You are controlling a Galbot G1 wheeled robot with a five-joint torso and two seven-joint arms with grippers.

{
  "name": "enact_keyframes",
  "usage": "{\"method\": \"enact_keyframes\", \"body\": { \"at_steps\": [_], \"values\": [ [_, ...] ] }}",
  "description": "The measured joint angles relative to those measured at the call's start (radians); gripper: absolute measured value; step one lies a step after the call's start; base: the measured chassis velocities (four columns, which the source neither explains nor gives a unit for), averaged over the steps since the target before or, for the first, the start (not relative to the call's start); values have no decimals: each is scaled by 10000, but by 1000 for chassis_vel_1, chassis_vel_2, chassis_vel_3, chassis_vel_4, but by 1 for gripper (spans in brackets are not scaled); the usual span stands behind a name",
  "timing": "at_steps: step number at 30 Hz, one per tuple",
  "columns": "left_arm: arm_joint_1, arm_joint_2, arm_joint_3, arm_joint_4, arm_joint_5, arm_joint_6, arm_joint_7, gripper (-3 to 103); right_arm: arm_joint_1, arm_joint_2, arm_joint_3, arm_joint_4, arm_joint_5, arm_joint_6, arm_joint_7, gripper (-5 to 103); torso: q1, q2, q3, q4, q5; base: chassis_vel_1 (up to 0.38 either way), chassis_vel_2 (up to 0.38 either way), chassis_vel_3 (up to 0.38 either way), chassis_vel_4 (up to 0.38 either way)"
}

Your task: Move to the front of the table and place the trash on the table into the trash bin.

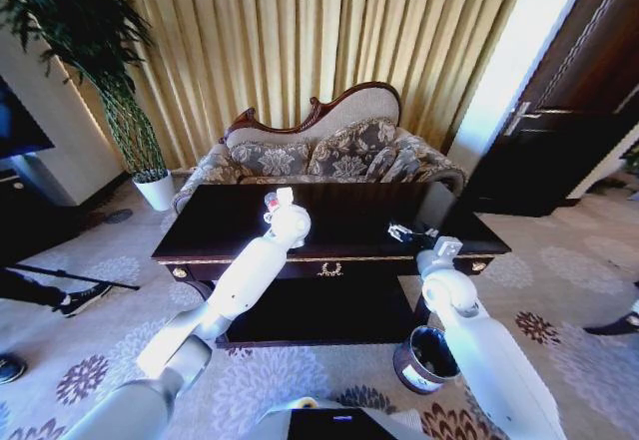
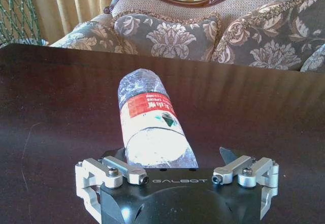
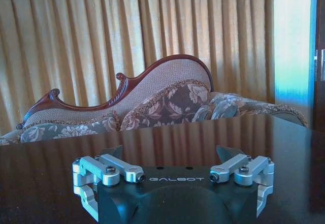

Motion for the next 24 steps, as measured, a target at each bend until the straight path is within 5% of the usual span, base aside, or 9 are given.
{"method": "enact_keyframes", "body": {
  "at_steps": [3,14,18,21,22,24],
  "values": [
    [1,-13,22,30,8,-33,0,101,0,-3,6,-11,0,-4,0,100,0,-1,1,0,0,0,0,0,0],
    [24,-11,56,66,107,-174,122,60,-6,-10,61,-10,-2,-13,1,100,1,0,0,-1,0,0,0,0,0],
    [52,149,95,55,995,-270,946,53,-7,-11,124,18,2,-16,4,100,0,0,0,-2,0,0,0,0,0],
    [149,475,167,169,3633,-680,2818,43,29,-18,124,125,89,-24,19,100,1,0,0,0,0,0,0,0,0],
    [149,475,167,169,3633,-680,2818,43,29,-18,124,125,89,-24,19,100,1,0,0,0,0,0,0,0,0],
    [173,726,167,179,4413,-1029,3857,36,83,-52,58,187,167,-37,21,100,0,0,0,-1,-1,0,0,0,0]
  ]
}}
